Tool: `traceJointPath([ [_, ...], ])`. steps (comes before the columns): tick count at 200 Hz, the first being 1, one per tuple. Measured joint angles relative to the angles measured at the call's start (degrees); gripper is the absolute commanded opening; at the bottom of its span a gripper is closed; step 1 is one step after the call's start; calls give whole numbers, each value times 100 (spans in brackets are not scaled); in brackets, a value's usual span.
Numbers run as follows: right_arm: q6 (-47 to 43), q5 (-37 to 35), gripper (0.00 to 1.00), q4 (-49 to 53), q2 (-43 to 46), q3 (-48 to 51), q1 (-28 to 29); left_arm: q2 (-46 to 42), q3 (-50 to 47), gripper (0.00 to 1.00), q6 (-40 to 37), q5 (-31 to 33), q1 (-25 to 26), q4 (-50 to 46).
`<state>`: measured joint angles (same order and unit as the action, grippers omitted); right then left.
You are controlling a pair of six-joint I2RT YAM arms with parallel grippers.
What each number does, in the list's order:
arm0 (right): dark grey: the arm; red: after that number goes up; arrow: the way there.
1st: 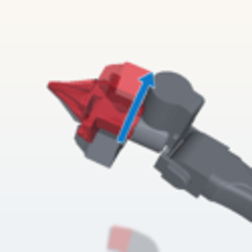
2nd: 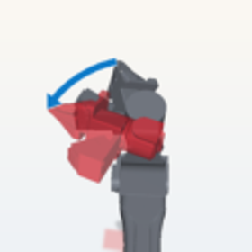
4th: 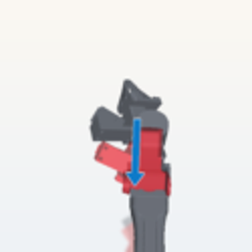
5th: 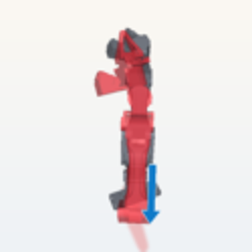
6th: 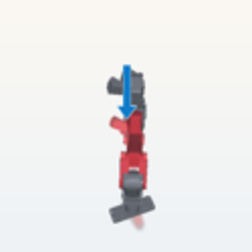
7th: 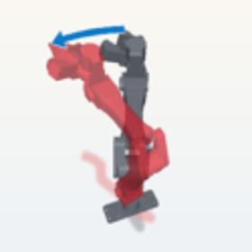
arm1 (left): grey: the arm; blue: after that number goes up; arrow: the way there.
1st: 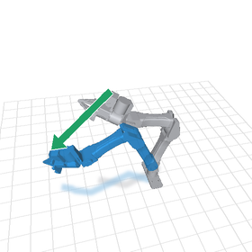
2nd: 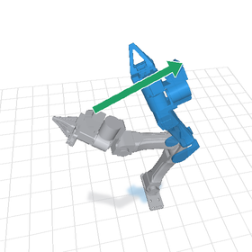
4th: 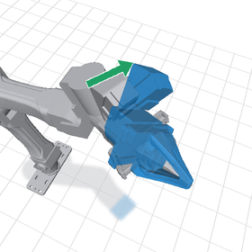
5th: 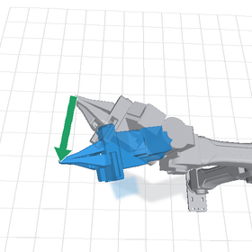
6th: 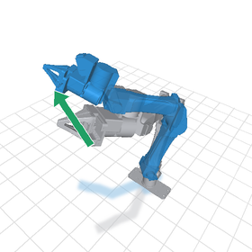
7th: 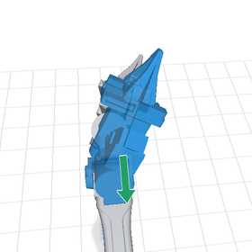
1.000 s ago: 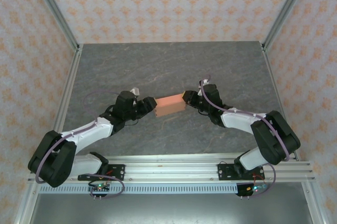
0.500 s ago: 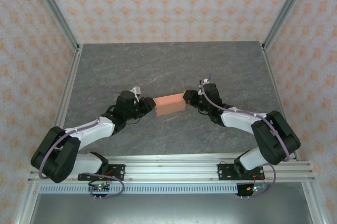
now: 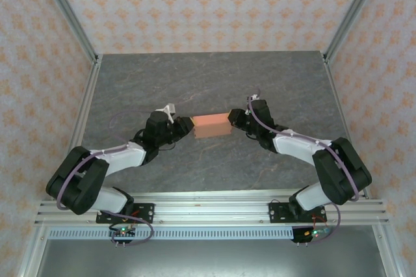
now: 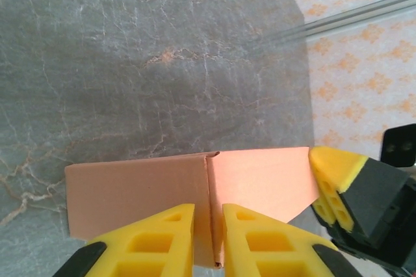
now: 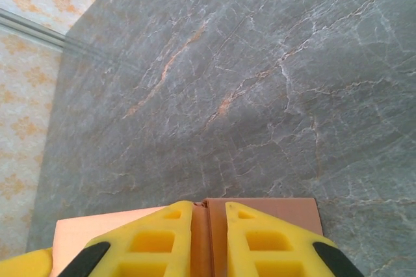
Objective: Fold the paper box
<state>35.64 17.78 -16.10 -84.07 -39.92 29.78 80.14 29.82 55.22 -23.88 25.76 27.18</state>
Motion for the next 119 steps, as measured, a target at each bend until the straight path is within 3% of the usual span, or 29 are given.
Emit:
traceJointPath([
  [61, -297, 22, 16, 632, -879, -1213, -431, 1054, 1604, 18, -570, 330, -105, -1027],
  [119, -444, 343, 19, 514, -409, -649, -391, 625, 1213, 20, -734, 385, 50, -1185],
])
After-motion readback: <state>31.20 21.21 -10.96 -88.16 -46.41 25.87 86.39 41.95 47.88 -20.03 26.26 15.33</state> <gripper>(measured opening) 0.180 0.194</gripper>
